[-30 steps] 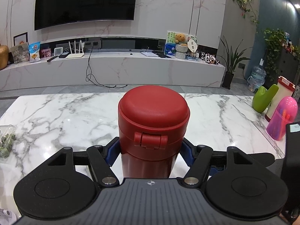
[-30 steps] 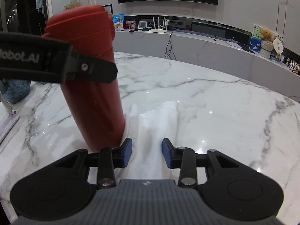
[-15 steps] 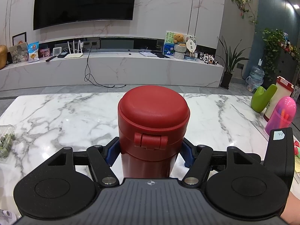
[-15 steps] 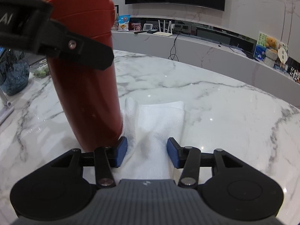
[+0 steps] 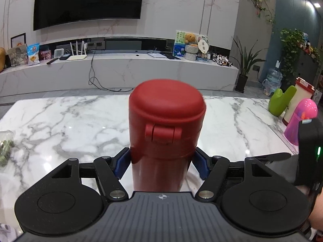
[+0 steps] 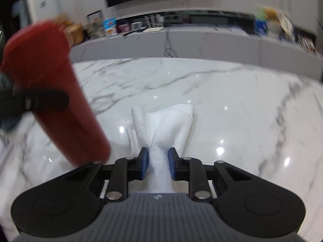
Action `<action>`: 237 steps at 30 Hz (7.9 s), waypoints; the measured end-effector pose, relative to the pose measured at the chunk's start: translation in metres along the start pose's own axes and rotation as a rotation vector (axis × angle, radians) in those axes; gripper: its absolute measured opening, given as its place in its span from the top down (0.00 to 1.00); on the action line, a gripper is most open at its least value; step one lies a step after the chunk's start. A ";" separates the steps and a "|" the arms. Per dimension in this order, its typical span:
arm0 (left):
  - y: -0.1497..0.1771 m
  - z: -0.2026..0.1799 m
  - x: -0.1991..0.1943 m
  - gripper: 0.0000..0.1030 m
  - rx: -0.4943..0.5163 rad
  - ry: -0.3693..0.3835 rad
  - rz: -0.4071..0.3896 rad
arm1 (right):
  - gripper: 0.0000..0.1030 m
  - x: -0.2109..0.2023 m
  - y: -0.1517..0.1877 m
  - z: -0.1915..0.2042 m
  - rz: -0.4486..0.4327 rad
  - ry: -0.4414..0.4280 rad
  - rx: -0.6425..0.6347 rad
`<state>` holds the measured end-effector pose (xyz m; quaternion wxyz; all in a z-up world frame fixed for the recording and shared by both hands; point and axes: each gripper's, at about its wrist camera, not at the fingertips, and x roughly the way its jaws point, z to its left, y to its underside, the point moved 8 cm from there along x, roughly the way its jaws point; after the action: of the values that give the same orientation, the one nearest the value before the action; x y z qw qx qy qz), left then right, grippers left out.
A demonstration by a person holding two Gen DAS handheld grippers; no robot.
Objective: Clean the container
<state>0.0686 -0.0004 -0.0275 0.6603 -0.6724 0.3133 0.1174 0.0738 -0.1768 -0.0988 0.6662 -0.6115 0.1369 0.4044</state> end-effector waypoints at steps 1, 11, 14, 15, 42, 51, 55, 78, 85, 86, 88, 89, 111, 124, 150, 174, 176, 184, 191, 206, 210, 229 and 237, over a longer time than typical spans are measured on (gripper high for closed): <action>0.001 -0.001 0.000 0.37 0.013 -0.008 -0.002 | 0.79 -0.003 -0.001 -0.005 0.000 -0.008 0.039; 0.002 -0.004 -0.003 0.35 0.049 -0.017 -0.011 | 0.80 -0.061 -0.055 -0.002 -0.129 -0.194 0.215; 0.002 -0.007 -0.007 0.34 0.078 -0.020 -0.012 | 0.80 -0.085 -0.074 0.004 -0.194 -0.284 0.239; 0.003 -0.007 -0.007 0.34 0.090 -0.023 -0.010 | 0.80 -0.091 -0.078 0.006 -0.213 -0.321 0.260; 0.003 -0.003 -0.006 0.39 0.154 0.013 -0.020 | 0.81 -0.025 -0.041 0.033 0.003 -0.389 0.249; -0.002 -0.001 -0.005 0.39 0.104 0.009 -0.016 | 0.82 0.003 -0.018 0.033 0.091 -0.303 0.194; -0.004 -0.002 -0.006 0.39 0.082 -0.009 -0.019 | 0.82 0.002 -0.014 0.036 0.110 -0.273 0.146; -0.006 -0.001 -0.004 0.39 0.121 0.038 -0.010 | 0.85 -0.040 -0.068 0.017 -0.133 -0.513 0.337; -0.005 -0.001 -0.003 0.39 0.122 0.030 -0.010 | 0.85 -0.044 -0.071 0.026 -0.118 -0.571 0.339; -0.005 -0.001 -0.003 0.39 0.122 0.031 -0.010 | 0.85 -0.043 -0.070 0.025 -0.109 -0.568 0.343; -0.005 -0.002 -0.003 0.39 0.123 0.030 -0.010 | 0.85 -0.040 -0.068 0.028 -0.085 -0.542 0.325; -0.005 -0.002 -0.003 0.39 0.124 0.029 -0.009 | 0.85 -0.039 -0.066 0.029 -0.073 -0.528 0.315; -0.004 -0.004 -0.005 0.39 0.127 0.023 -0.005 | 0.60 -0.018 -0.024 0.042 0.089 -0.126 -0.190; -0.006 -0.007 -0.009 0.38 0.070 -0.061 -0.046 | 0.44 -0.010 -0.001 0.076 0.058 -0.050 -0.458; -0.008 0.000 -0.012 0.39 0.129 0.015 -0.047 | 0.78 -0.044 -0.067 0.005 -0.127 -0.397 0.256; -0.005 -0.002 -0.012 0.39 0.158 0.067 -0.043 | 0.78 0.020 -0.028 0.035 0.117 -0.422 0.240; -0.005 -0.003 -0.012 0.39 0.160 0.061 -0.044 | 0.78 0.020 -0.022 0.038 0.130 -0.399 0.208; -0.005 -0.002 -0.014 0.32 0.127 0.040 -0.047 | 0.74 0.016 -0.021 0.052 0.085 -0.246 -0.088; -0.001 -0.001 -0.014 0.28 0.131 0.026 -0.035 | 0.58 0.015 -0.005 0.070 0.063 -0.176 -0.350; -0.002 -0.003 -0.010 0.38 0.113 -0.001 -0.026 | 0.74 0.023 -0.001 0.063 0.066 -0.050 -0.489; -0.004 0.002 -0.006 0.39 0.131 0.039 -0.018 | 0.77 0.012 -0.020 0.036 0.033 -0.141 -0.209; -0.002 0.002 -0.002 0.39 0.228 0.152 -0.007 | 0.77 -0.027 -0.074 0.012 -0.115 -0.664 0.410; -0.001 0.001 -0.004 0.39 0.228 0.147 -0.008 | 0.78 -0.001 -0.048 0.016 0.025 -0.550 0.384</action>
<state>0.0669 0.0018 -0.0245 0.7080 -0.6010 0.3697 0.0289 0.1019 -0.1583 -0.0615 0.7761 -0.3412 0.0331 0.5294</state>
